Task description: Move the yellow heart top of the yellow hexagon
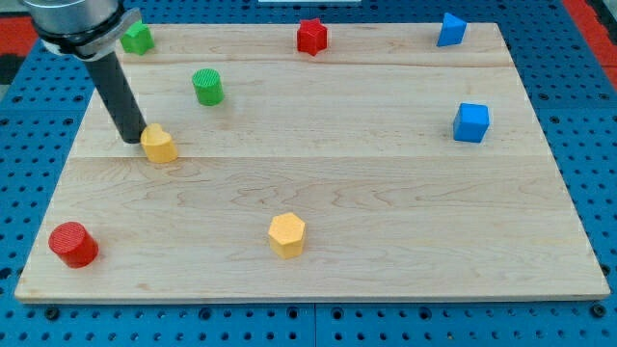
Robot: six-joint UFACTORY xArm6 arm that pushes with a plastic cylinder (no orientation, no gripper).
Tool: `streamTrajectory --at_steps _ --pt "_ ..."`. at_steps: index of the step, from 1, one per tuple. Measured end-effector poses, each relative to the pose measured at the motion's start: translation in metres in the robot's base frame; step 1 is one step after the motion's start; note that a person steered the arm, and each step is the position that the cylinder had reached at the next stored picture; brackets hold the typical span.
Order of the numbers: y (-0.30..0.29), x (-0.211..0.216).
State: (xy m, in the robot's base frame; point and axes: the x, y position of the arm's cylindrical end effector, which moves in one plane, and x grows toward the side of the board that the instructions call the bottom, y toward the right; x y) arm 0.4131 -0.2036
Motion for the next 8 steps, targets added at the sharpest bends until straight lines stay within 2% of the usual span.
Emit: streamTrajectory --at_steps 2,5,8 --pt "0.056 0.019" --pt "0.071 0.065" --pt "0.149 0.071"
